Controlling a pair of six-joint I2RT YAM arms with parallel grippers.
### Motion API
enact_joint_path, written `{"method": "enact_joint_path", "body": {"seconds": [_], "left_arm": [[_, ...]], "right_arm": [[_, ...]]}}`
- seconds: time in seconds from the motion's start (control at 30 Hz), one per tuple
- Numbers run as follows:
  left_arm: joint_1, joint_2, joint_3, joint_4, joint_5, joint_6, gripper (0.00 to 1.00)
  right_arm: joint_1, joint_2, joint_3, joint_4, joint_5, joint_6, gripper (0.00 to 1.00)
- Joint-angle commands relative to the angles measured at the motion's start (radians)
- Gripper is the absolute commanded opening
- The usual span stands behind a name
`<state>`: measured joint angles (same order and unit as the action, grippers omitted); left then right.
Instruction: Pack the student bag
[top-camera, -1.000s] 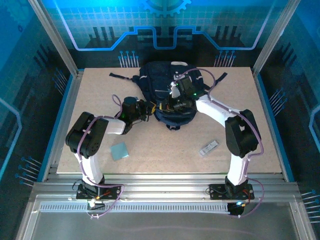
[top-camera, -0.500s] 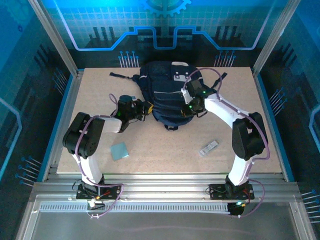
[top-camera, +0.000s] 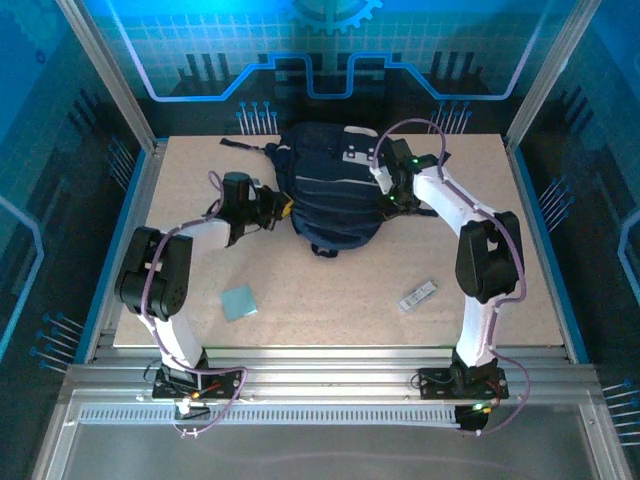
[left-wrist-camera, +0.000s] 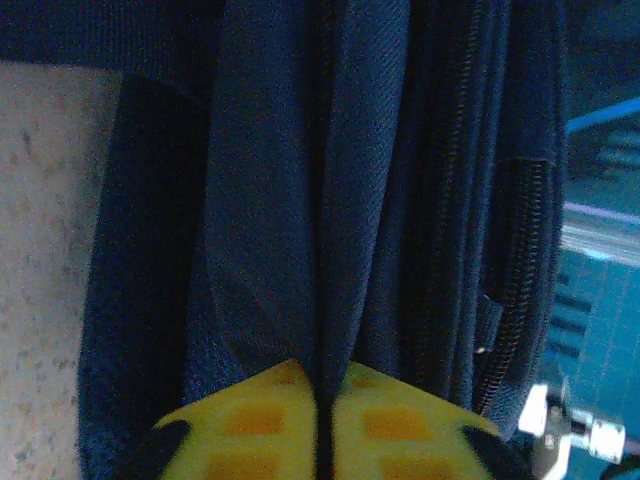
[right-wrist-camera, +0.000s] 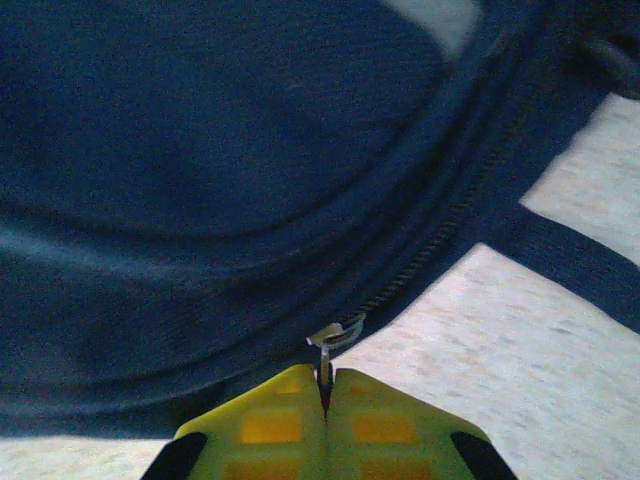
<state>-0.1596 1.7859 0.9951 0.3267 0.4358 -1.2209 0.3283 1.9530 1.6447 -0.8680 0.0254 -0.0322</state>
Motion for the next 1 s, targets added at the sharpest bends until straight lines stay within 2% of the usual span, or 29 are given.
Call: {"method": "enact_joint_path", "body": {"seconds": [0.0,0.07,0.13,0.3,0.47,0.57,0.67,0.8,0.97], "left_arm": [[0.036,-0.014,0.087,-0.036,-0.049,0.069,0.42],[0.034,-0.054,0.093,-0.106,-0.084,0.1,0.67],[0.034,-0.116,0.083,-0.188,-0.127,0.135,0.98],[0.034,-0.32,0.017,-0.37,-0.26,0.201,0.99],[0.021,-0.456,-0.079,-0.374,-0.264,0.123,0.99],[-0.033,-0.497,-0.146,-0.33,-0.292,0.051,0.99],[-0.104,-0.495,-0.222,-0.229,-0.339,-0.056,0.99],[-0.175,-0.421,-0.303,-0.037,-0.41,-0.21,0.93],[-0.207,-0.296,-0.306,0.095,-0.471,-0.266,0.83]], "right_arm": [[0.091,0.012,0.057,0.008,-0.384,0.068,0.0],[0.129,0.029,0.087,0.056,-0.473,0.123,0.0],[0.15,0.046,0.119,0.121,-0.538,0.199,0.0],[0.184,0.101,0.207,0.272,-0.569,0.363,0.0],[0.195,0.138,0.266,0.379,-0.601,0.463,0.0],[0.205,0.157,0.313,0.369,-0.592,0.472,0.0],[0.22,0.161,0.32,0.368,-0.593,0.48,0.0],[0.233,0.138,0.27,0.397,-0.63,0.513,0.0],[0.24,0.067,0.156,0.445,-0.652,0.549,0.0]]}}
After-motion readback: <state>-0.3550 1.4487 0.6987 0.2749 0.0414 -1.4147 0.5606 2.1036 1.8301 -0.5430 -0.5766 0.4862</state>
